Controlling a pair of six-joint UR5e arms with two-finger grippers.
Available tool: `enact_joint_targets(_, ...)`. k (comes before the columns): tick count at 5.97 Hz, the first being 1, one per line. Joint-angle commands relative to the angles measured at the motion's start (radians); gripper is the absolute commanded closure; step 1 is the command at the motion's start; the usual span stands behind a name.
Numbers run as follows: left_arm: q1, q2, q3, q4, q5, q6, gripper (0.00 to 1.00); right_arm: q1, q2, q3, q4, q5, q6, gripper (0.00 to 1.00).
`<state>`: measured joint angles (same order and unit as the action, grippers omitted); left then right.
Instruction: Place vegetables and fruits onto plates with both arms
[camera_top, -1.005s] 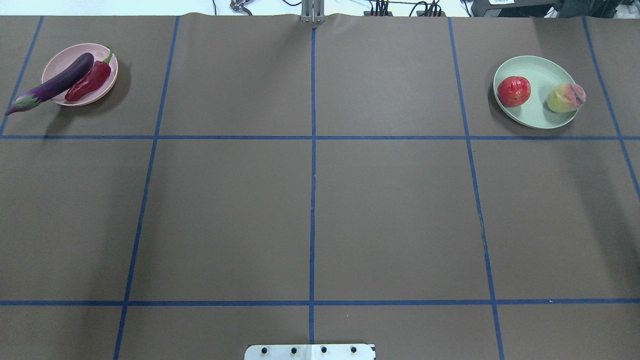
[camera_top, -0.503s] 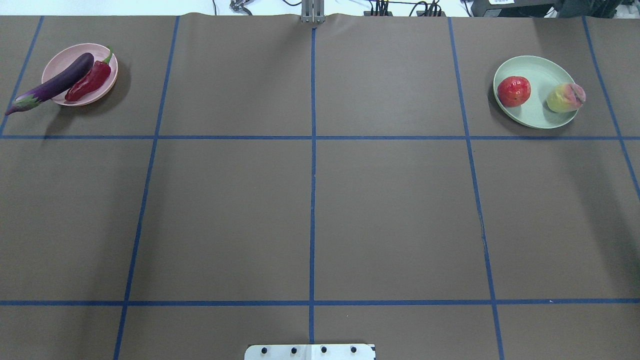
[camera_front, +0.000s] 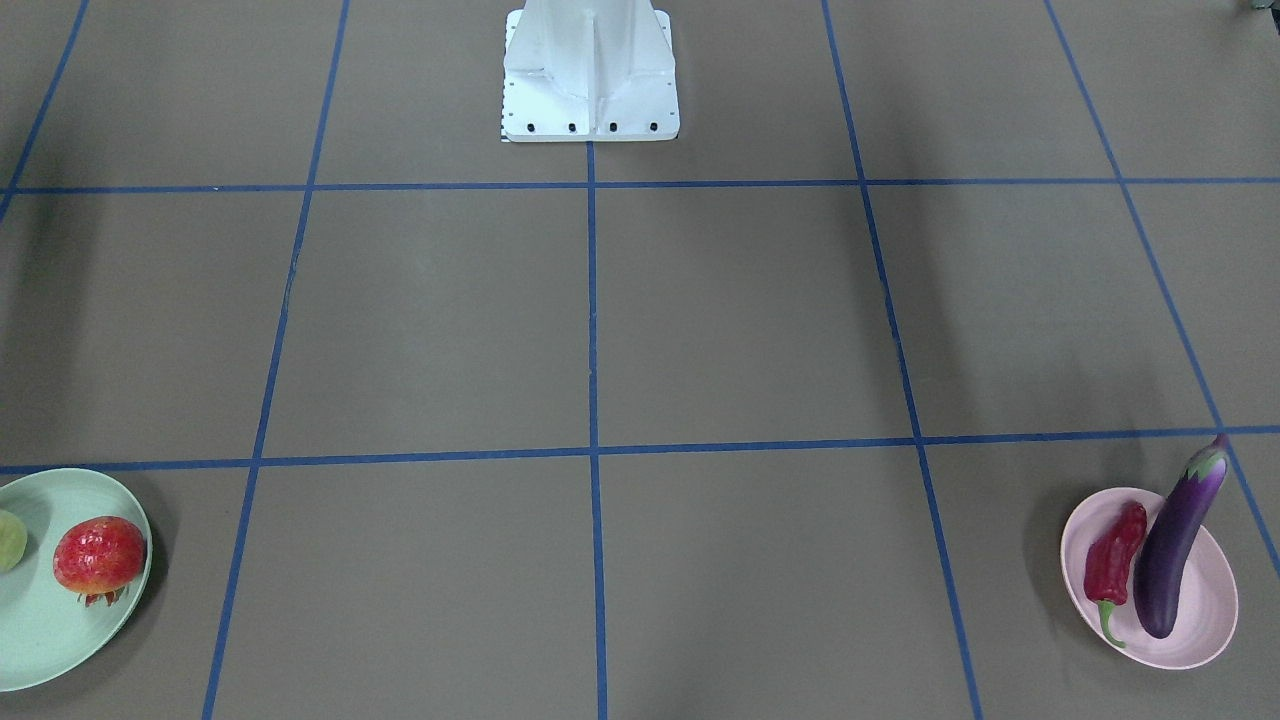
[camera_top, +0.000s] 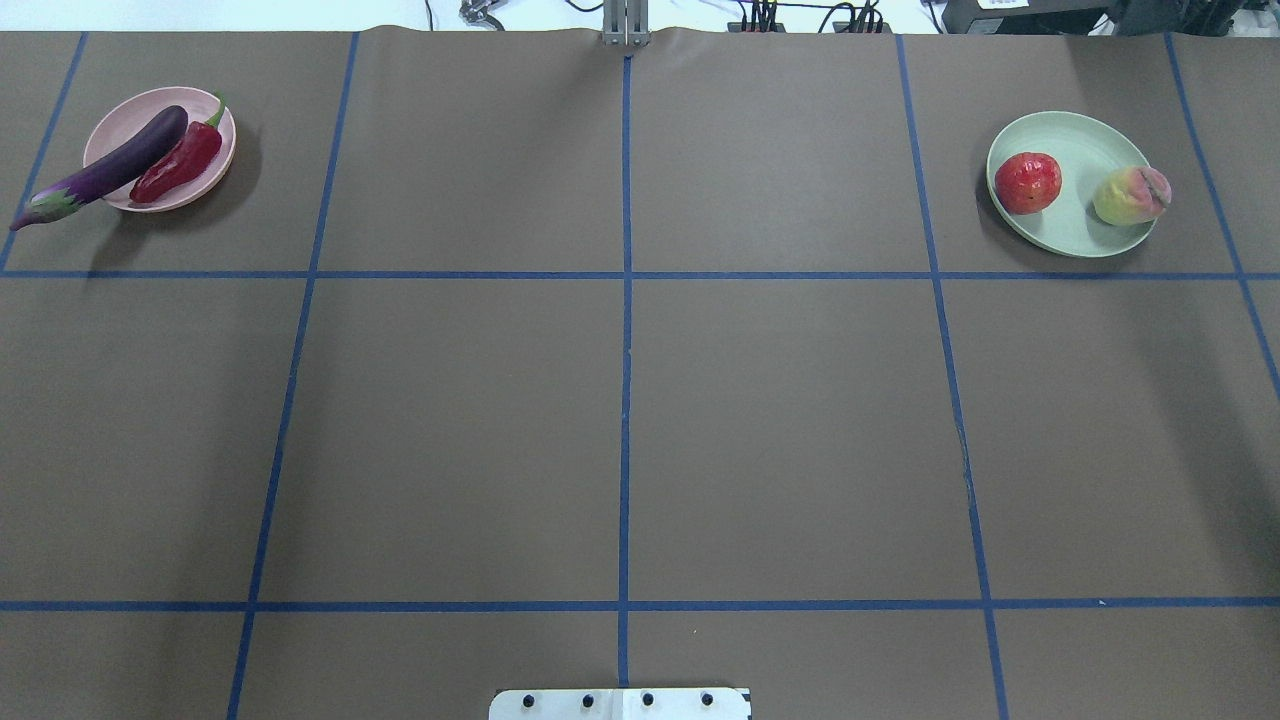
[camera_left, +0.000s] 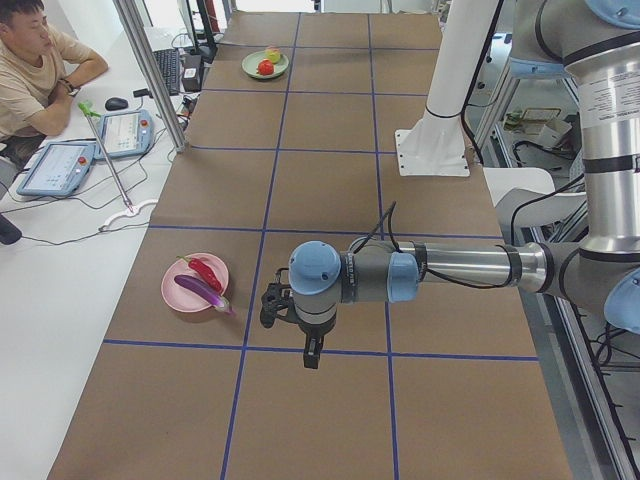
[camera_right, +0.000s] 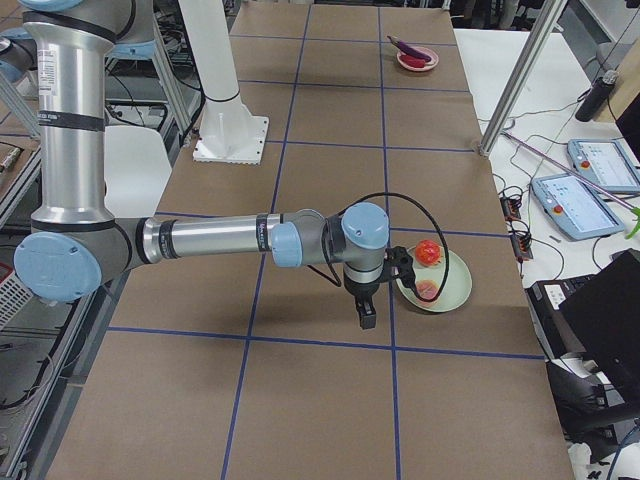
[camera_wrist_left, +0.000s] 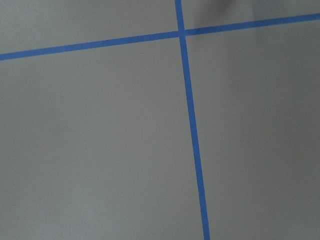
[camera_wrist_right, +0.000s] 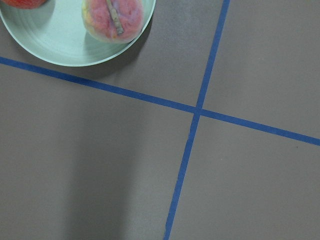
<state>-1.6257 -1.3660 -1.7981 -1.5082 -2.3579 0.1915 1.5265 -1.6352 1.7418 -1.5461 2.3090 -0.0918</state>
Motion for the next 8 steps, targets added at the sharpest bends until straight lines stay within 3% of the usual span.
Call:
enact_joint_targets(1,0.000,0.007,-0.033,0.000,-0.004,0.003,0.00,0.004,-0.005,-0.002,0.003,-0.002,0.032,0.00)
enact_joint_targets(8,0.001,-0.001,-0.030,-0.003,0.005,0.003,0.00,0.003,-0.035,-0.021,0.014,0.001,0.038,0.00)
